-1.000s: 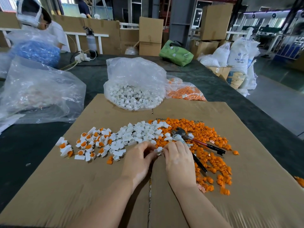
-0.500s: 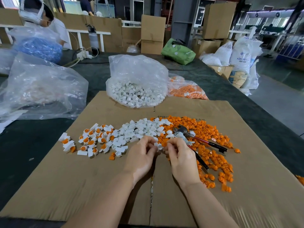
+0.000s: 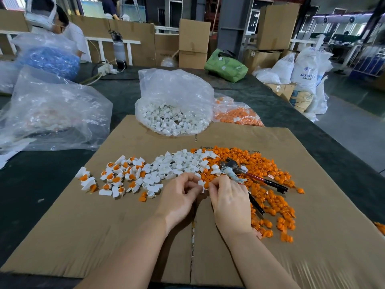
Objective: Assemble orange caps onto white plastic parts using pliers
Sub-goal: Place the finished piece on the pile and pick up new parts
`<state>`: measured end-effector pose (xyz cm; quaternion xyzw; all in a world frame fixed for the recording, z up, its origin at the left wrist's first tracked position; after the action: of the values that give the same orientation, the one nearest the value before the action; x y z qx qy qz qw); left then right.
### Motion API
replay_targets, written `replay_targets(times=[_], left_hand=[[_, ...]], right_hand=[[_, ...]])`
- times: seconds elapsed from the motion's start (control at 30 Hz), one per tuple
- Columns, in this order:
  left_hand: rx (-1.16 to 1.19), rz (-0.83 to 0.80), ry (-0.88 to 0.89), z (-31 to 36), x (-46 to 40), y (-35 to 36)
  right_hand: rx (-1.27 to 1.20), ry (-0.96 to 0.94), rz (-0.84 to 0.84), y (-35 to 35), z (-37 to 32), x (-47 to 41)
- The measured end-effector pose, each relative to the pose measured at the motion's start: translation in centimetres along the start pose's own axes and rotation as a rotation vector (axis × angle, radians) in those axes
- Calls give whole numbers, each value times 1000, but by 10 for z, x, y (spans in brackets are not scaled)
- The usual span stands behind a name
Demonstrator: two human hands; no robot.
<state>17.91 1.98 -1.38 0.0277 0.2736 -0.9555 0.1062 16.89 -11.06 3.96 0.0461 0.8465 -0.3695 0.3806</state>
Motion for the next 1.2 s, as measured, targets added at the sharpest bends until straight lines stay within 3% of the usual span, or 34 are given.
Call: replay_targets(times=[0.3, 0.5, 0.8, 1.2], left_hand=[[63, 20, -8, -3, -1, -3], [119, 36, -28, -6, -1, -3], [-40, 86, 94, 7, 3, -5], [-117, 45, 55, 4, 3, 0]], right_hand=[[152, -72, -56, 9, -5, 2], [95, -49, -93, 12, -2, 4], [21, 44, -74, 7, 5, 3], [-54, 38, -100, 9, 4, 3]])
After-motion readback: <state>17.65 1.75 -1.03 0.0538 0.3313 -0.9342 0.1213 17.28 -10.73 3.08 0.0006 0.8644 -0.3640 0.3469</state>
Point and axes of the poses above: each hand's wrist, its own x-axis away from the middle knuckle, its own y-axis out of the palm, z = x × y, the point moved 9 cm from there along -x, towards the middle knuckle, and after that the axes turned 11 degrees about -x, right-handed, at the moved point
